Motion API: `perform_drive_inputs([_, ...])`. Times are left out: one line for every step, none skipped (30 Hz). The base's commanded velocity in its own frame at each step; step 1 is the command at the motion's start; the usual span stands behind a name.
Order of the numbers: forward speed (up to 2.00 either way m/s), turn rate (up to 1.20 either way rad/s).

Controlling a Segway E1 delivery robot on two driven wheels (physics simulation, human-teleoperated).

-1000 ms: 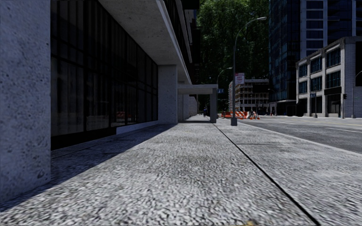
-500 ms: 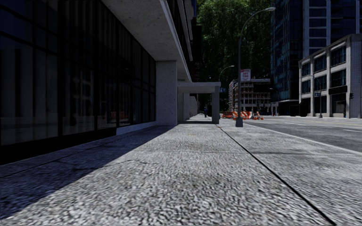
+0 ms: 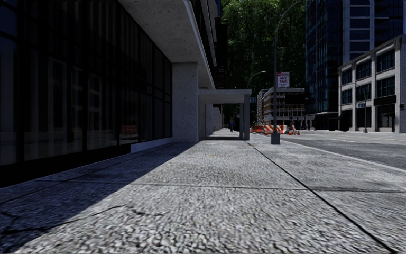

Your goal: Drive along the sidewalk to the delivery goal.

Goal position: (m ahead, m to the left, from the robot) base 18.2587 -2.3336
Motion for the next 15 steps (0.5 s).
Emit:
perform_drive_inputs([2.0, 0.0])
perform_drive_inputs([2.0, 0.0])
perform_drive_inputs([2.0, 0.0])
perform_drive_inputs([2.0, 0.0])
perform_drive_inputs([2.0, -0.01])
perform_drive_inputs([2.0, -0.02])
perform_drive_inputs([2.0, -0.04])
perform_drive_inputs([2.0, -0.04])
perform_drive_inputs([2.0, -0.18])
perform_drive_inputs([2.0, -0.25])
perform_drive_inputs([2.0, -0.25])
perform_drive_inputs([2.0, -0.27])
perform_drive_inputs([2.0, -0.48])
perform_drive_inputs([2.0, -0.67])
perform_drive_inputs([2.0, -0.7])
